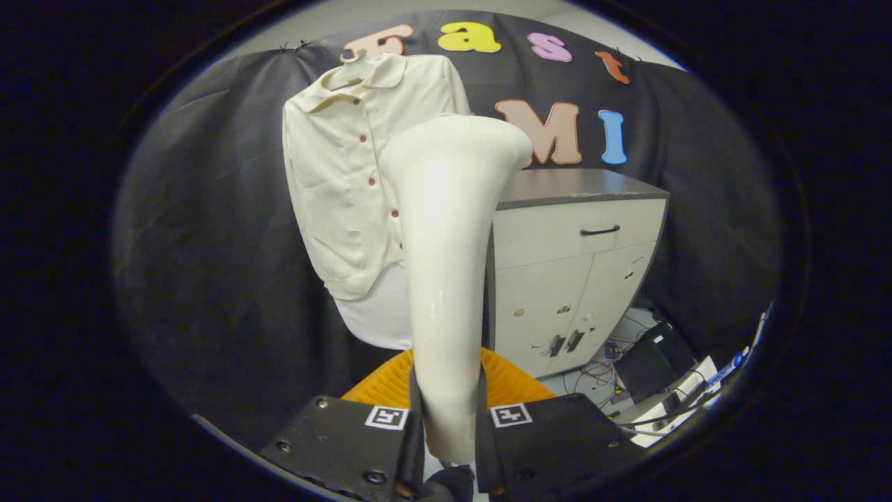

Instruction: Iron the clothes twice with a garment steamer, once on the left side and once on the right side.

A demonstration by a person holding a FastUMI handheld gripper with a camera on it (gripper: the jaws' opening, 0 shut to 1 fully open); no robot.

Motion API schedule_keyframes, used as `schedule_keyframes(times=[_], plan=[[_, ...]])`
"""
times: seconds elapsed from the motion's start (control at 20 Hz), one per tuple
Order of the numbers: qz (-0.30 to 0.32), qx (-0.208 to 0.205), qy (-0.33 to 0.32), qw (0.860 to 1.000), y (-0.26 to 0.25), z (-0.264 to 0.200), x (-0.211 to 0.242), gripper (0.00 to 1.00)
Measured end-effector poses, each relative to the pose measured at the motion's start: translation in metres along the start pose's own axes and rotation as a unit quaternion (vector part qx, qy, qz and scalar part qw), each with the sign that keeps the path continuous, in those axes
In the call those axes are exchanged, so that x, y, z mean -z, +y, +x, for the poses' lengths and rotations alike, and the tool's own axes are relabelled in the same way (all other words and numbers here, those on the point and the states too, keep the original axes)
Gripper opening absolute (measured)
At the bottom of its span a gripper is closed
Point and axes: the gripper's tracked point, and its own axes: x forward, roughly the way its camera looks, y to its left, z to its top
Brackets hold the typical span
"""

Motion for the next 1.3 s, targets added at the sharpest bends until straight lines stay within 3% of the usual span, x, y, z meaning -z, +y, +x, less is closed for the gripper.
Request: schedule_keyframes(times=[0.2, 0.75, 1.3], plan=[[0.001, 0.010, -0.053, 0.999, -0.017, -0.065, -0.019, 0.29], [-0.016, -0.051, -0.156, 0.986, -0.073, -0.192, -0.034, 0.29], [-0.010, -0.059, -0.156, 0.986, -0.111, -0.232, -0.022, 0.29]])
